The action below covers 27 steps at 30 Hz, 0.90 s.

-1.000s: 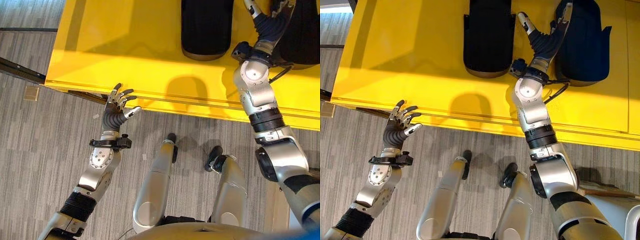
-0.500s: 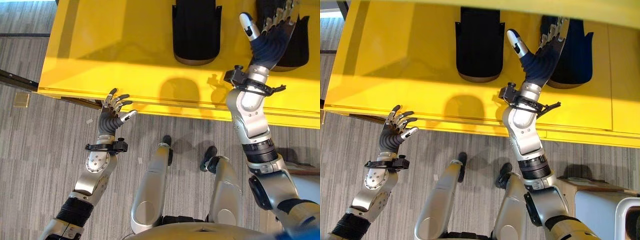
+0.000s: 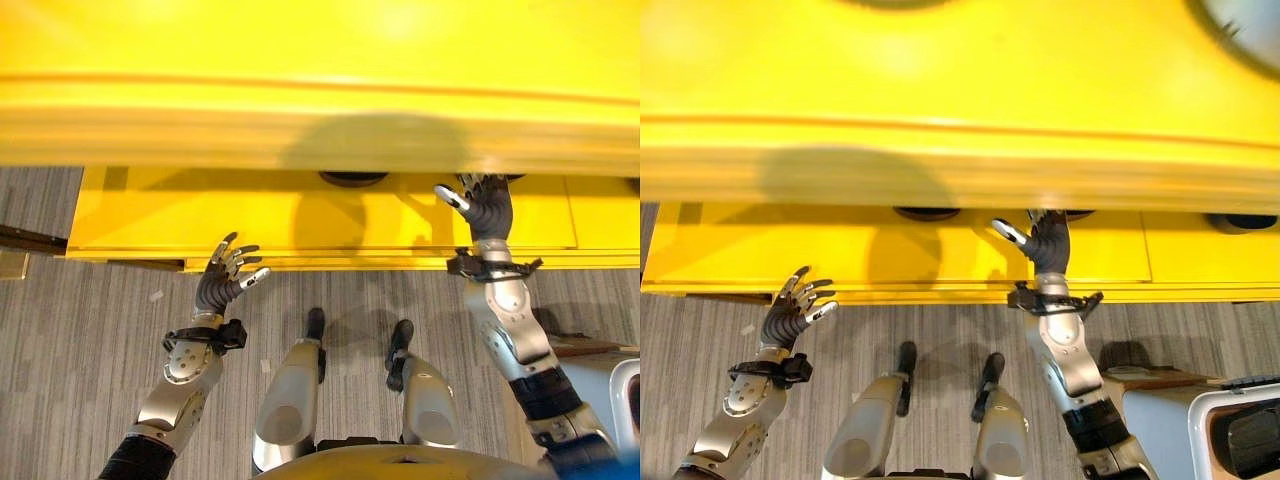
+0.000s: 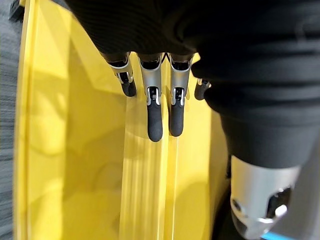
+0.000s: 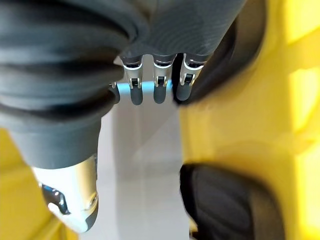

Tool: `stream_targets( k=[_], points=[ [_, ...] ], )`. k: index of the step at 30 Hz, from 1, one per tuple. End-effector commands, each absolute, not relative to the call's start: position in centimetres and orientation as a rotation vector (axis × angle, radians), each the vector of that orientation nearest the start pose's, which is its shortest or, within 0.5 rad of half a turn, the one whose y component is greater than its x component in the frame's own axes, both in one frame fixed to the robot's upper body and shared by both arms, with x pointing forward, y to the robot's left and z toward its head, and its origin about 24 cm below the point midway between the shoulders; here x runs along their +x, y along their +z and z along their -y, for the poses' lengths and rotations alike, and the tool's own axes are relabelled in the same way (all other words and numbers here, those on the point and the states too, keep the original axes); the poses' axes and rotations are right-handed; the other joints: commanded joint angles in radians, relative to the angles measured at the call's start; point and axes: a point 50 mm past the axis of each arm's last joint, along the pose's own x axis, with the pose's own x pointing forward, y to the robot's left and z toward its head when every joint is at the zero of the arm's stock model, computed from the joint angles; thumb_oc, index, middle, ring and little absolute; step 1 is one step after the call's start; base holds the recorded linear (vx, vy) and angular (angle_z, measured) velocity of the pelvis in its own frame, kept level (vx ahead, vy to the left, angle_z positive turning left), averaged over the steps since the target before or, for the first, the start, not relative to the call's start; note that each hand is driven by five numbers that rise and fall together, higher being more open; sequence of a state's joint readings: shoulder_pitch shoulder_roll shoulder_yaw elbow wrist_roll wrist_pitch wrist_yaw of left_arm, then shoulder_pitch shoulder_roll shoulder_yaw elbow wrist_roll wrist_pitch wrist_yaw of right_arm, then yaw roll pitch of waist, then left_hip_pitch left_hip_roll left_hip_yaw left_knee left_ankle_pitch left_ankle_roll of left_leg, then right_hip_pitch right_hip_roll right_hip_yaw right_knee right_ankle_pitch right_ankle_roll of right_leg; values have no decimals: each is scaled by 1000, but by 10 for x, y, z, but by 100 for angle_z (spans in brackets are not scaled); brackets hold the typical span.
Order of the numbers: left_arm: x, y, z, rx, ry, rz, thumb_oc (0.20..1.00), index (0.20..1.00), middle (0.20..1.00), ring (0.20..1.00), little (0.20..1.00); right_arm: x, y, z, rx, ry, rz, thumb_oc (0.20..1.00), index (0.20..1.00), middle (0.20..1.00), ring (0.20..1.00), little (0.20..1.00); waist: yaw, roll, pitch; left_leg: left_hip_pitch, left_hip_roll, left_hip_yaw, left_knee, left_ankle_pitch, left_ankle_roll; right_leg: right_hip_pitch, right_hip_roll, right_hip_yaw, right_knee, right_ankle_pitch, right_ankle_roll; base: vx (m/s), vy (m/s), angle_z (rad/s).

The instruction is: Move parts from the plastic box to the shelf.

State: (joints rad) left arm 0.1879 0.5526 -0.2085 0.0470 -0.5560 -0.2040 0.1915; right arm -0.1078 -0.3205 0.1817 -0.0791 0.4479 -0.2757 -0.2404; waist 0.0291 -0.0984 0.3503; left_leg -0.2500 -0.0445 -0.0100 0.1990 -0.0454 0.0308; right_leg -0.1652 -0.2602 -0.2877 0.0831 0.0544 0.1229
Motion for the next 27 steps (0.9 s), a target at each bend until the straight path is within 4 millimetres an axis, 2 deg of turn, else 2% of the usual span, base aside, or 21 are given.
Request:
stream_targets(
  k=[1, 2, 5, 6, 9, 10, 11, 13, 14, 15, 16, 18, 21, 22, 25, 27],
  points=[
    [233, 72, -215, -2, -21, 195, 1000, 1000, 1000, 1000, 1000, 262, 113, 170, 200, 36, 388, 1000, 1000, 1000, 1000, 1000, -47, 36, -135, 112, 44, 58, -173, 23, -31, 39, -34, 53, -89, 144, 96, 64, 247, -14],
    [232, 71, -216, 6, -24, 194, 1000, 1000, 1000, 1000, 1000, 254, 105, 182, 169, 9, 356, 1000, 1000, 1000, 1000, 1000, -61, 29, -156, 133, 26, 78, -167, 1, -18, 50, -50, 71, -99, 173, 110, 51, 247, -29],
    [231, 70, -214, 8, -31, 191, 1000, 1000, 1000, 1000, 1000, 247, 96, 189, 158, -17, 323, 1000, 1000, 1000, 1000, 1000, -71, 27, -169, 151, 11, 99, -152, -24, -6, 60, -66, 85, -105, 187, 121, 10, 156, -30],
    [234, 73, -212, 28, -41, 211, 1000, 1000, 1000, 1000, 1000, 245, 89, 192, 151, -41, 296, 1000, 1000, 1000, 1000, 1000, -88, 27, -174, 159, -2, 123, -141, -42, 5, 54, -76, 105, -109, 215, 133, -14, 179, -29],
    [236, 75, -213, 28, -25, 224, 1000, 1000, 1000, 1000, 1000, 245, 86, 185, 168, -28, 286, 1000, 1000, 1000, 1000, 1000, -95, 31, -170, 175, 3, 162, -147, -51, 10, 33, -73, 120, -106, 245, 139, -70, 139, -43],
    [235, 74, -215, 32, -12, 225, 1000, 1000, 1000, 1000, 1000, 247, 86, 181, 172, -7, 282, 1000, 1000, 1000, 1000, 1000, -89, 32, -170, 183, 9, 193, -153, -52, 14, 14, -79, 104, -102, 260, 139, -73, 122, -89],
    [235, 74, -217, 31, 2, 226, 1000, 1000, 1000, 1000, 1000, 248, 87, 177, 172, 13, 283, 1000, 1000, 1000, 1000, 1000, -78, 40, -165, 200, 23, 218, -156, -58, 14, 9, -86, 60, -91, 253, 139, -76, 111, -117],
    [233, 73, -222, 18, 33, 221, 1000, 1000, 1000, 1000, 1000, 253, 86, 165, 194, 54, 273, 1000, 1000, 1000, 1000, 1000, -40, 64, -161, 239, 57, 267, -184, -61, 8, 12, -127, -102, -53, 219, 139, -36, 108, -127],
    [232, 70, -223, 12, 44, 207, 1000, 1000, 1000, 1000, 1000, 254, 85, 161, 204, 74, 265, 1000, 1000, 1000, 1000, 1000, -35, 73, -155, 258, 64, 278, -202, -53, 9, 24, -145, -132, -32, 208, 139, -25, 83, -145],
    [230, 67, -223, 10, 48, 193, 1000, 1000, 1000, 1000, 1000, 255, 84, 159, 209, 81, 255, 1000, 1000, 1000, 1000, 1000, -34, 76, -158, 268, 69, 294, -215, -46, 11, 33, -161, -135, -12, 199, 139, -50, 27, -135],
    [229, 63, -223, 4, 49, 174, 1000, 1000, 1000, 1000, 1000, 256, 84, 159, 206, 82, 251, 1000, 1000, 1000, 1000, 1000, -42, 75, -164, 271, 67, 294, -222, -43, 14, 42, -160, -93, 18, 183, 138, -28, -15, -90],
    [228, 60, -224, -3, 58, 158, 1000, 1000, 1000, 1000, 1000, 255, 83, 158, 210, 83, 243, 1000, 1000, 1000, 1000, 1000, -44, 71, -175, 276, 68, 307, -225, -45, 17, 60, -151, -55, 33, 158, 131, -22, -48, -49],
    [222, 54, -227, 1, 71, 127, 1000, 1000, 1000, 1000, 1000, 256, 83, 153, 205, 115, 237, 1000, 1000, 1000, 1000, 1000, -31, 60, -189, 284, 70, 339, -218, -55, 16, 98, -155, -104, 25, 129, 131, 0, -104, -54],
    [220, 50, -228, 6, 76, 111, 1000, 1000, 1000, 1000, 1000, 257, 80, 149, 210, 135, 222, 1000, 1000, 1000, 1000, 1000, -29, 51, -196, 290, 72, 353, -212, -57, 12, 111, -152, -110, 5, 138, 135, 65, -193, -80],
    [215, 44, -233, 6, 96, 83, 1000, 1000, 1000, 1000, 1000, 252, 80, 153, 168, 153, 223, 1000, 1000, 1000, 1000, 1000, -36, 41, -209, 303, 115, 374, -184, -56, -19, 128, -121, -95, -20, 103, 125, 102, -273, -64],
    [215, 44, -236, -1, 111, 84, 1000, 1000, 1000, 1000, 1000, 251, 80, 157, 162, 150, 220, 1000, 1000, 1000, 1000, 1000, -45, 44, -213, 314, 163, 388, -175, -38, -50, 140, -98, -102, -19, 74, 111, 98, -323, -28]
  ],
)
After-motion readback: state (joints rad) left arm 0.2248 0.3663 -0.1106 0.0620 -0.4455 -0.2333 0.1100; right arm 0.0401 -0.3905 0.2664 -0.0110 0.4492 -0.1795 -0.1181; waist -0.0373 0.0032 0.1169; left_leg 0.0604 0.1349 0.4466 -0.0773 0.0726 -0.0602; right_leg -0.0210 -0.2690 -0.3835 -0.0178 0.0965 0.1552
